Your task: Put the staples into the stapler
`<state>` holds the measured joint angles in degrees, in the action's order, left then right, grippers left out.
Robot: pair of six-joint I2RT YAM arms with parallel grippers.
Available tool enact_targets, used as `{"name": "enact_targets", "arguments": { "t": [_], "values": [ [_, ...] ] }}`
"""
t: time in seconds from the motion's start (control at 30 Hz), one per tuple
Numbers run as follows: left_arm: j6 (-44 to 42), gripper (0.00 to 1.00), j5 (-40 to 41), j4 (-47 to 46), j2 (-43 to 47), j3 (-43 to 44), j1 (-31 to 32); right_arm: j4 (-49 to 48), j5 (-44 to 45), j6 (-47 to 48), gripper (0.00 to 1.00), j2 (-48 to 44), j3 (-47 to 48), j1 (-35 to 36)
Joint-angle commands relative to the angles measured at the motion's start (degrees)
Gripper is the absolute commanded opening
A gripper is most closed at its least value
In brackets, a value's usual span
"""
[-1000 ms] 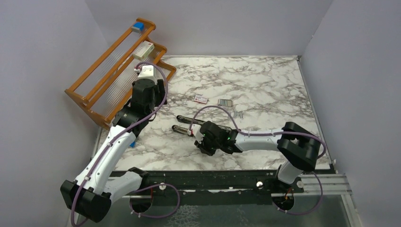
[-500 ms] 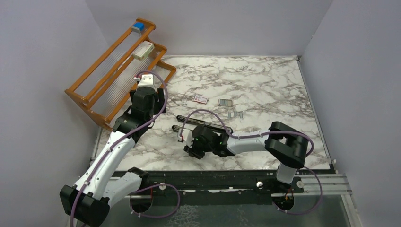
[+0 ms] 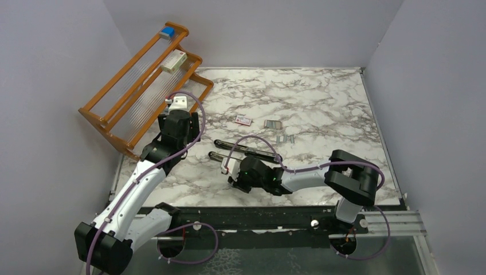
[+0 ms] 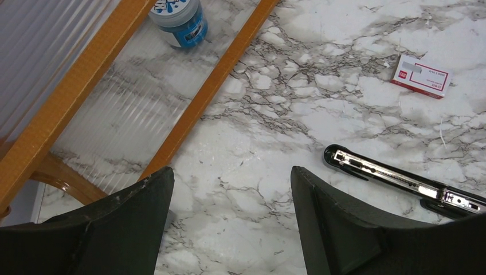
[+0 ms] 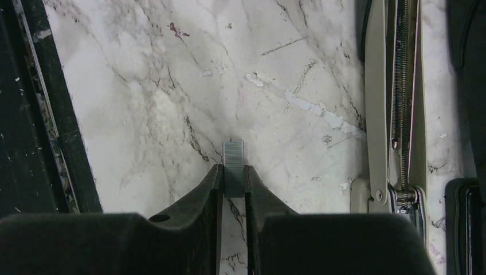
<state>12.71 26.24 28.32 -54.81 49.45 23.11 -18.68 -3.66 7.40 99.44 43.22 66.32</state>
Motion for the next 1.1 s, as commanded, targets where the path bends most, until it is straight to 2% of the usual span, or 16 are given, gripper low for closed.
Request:
{"name": "enact_targets", "arguments": {
  "t": [0.0, 0.27, 0.5, 0.6, 0.67, 0.77, 0.97, 1.07],
  "values": [
    [-0.4, 0.78, 1.9, -2.3, 0.5, -1.6, 0.2, 6.8, 1.1, 1.6, 0.17, 3.3, 0.6, -0.1],
    [-0.1, 0.78, 2.0, -3.3, 1.1, -2.8, 0.2, 4.7, -4.8, 3.0, 0.16, 7.7, 10.0, -0.1],
    [0.0, 0.78, 1.8, -3.6, 0.9, -2.8, 0.2, 3.7, -5.4, 4.1, 0.18, 11.9, 14.1, 0.0],
    [-0.1, 0.78, 1.8, -3.7, 0.6, -2.9, 0.2, 4.1, -5.1, 3.9, 0.31, 12.1, 14.1, 0.0],
    [-0.1, 0.78, 1.7, -3.8, 0.3, -2.9, 0.2, 3.1, -4.9, 3.0, 0.39, 10.4, 12.8, 0.0],
    [-0.4, 0.78, 1.5, -4.0, -0.1, -2.6, 0.2, 2.0, -3.4, 1.7, 0.44, 7.2, 10.9, -0.1],
    [-0.6, 0.83, 1.3, -4.1, -0.2, -2.6, 0.1, 0.9, 0.7, -2.1, 0.44, -3.4, 6.5, -1.5],
    [-0.5, 0.86, 1.0, -4.3, 0.0, -2.7, 0.1, 2.1, 7.5, -6.4, 0.45, -10.9, 2.8, -4.4]
  ]
}}
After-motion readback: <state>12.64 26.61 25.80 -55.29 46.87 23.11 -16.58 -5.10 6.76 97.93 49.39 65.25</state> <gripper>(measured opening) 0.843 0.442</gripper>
